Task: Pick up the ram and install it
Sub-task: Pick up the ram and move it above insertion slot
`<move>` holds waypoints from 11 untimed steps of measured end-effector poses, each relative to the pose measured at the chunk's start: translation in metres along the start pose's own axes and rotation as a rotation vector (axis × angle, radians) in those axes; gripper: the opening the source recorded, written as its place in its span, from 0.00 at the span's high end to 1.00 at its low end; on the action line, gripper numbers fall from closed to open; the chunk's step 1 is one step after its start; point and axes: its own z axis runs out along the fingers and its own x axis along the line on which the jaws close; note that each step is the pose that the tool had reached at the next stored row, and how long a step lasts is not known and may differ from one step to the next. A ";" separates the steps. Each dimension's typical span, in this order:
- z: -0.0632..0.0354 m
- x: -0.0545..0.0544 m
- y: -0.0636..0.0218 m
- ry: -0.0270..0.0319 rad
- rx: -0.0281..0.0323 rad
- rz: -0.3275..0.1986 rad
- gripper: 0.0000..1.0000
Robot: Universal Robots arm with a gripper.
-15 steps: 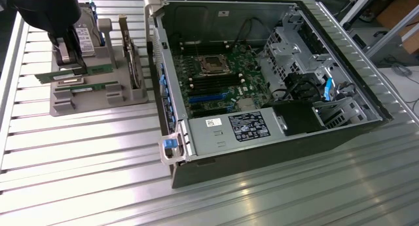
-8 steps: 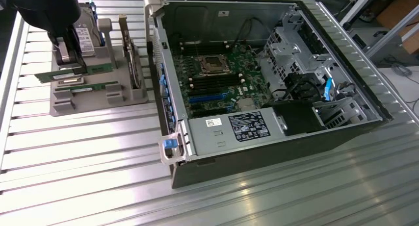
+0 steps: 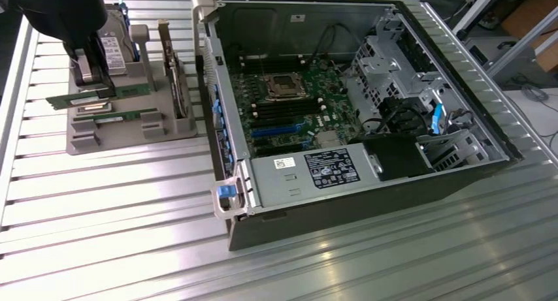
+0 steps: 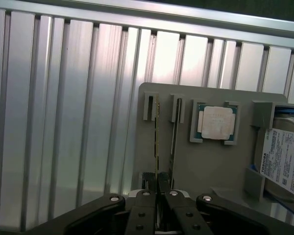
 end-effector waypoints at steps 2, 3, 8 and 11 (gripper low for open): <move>-0.0008 0.000 0.0000 -0.0022 0.0003 0.000 0.87; -0.0009 0.000 0.0000 -0.0029 0.0004 0.000 0.87; -0.0016 0.000 0.0000 -0.0080 0.0010 0.000 0.87; -0.0018 0.000 0.0000 -0.0123 0.0014 0.000 0.87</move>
